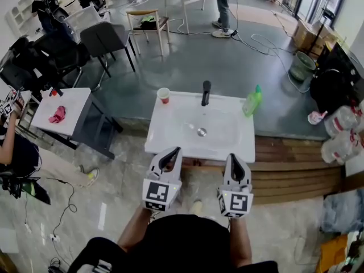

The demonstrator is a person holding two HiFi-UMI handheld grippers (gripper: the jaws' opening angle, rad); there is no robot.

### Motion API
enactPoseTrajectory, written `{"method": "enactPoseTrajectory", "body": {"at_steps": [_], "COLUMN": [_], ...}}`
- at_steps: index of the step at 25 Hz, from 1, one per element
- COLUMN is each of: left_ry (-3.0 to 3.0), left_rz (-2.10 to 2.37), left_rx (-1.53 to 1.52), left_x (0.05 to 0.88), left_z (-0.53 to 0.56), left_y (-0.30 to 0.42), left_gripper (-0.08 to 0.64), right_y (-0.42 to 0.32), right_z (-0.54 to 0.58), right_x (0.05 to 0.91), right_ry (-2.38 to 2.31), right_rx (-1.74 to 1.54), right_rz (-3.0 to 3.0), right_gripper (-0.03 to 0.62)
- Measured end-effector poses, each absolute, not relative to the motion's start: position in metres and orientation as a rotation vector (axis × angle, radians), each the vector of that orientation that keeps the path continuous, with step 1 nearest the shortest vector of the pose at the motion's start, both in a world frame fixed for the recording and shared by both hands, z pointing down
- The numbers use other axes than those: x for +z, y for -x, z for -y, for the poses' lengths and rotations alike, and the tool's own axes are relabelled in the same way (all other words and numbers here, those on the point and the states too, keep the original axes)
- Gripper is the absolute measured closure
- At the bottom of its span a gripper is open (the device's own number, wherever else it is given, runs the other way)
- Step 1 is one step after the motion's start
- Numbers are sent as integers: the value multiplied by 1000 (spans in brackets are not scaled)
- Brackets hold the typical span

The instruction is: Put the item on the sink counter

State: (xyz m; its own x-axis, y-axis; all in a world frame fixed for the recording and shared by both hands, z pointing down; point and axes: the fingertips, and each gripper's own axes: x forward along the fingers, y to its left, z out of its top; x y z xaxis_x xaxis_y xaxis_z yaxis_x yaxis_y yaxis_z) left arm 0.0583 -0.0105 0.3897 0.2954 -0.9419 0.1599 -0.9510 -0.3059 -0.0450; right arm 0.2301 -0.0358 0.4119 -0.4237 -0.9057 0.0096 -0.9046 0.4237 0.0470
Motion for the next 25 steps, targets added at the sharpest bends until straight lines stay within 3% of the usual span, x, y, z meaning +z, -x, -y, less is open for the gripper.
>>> {"method": "enactPoseTrajectory", "body": {"at_steps": [25], "left_ry": [-2471], "left_rz": [1822], "left_rx": [248], "left_x": [393], "left_z": [16], "left_y": [-63], "left_gripper": [558], "right_y": [-236], "right_z": [44], "right_x": [407], "right_ry": [-1674], "right_rx": [-38], "right_rz": [2625], "right_gripper": [594]}}
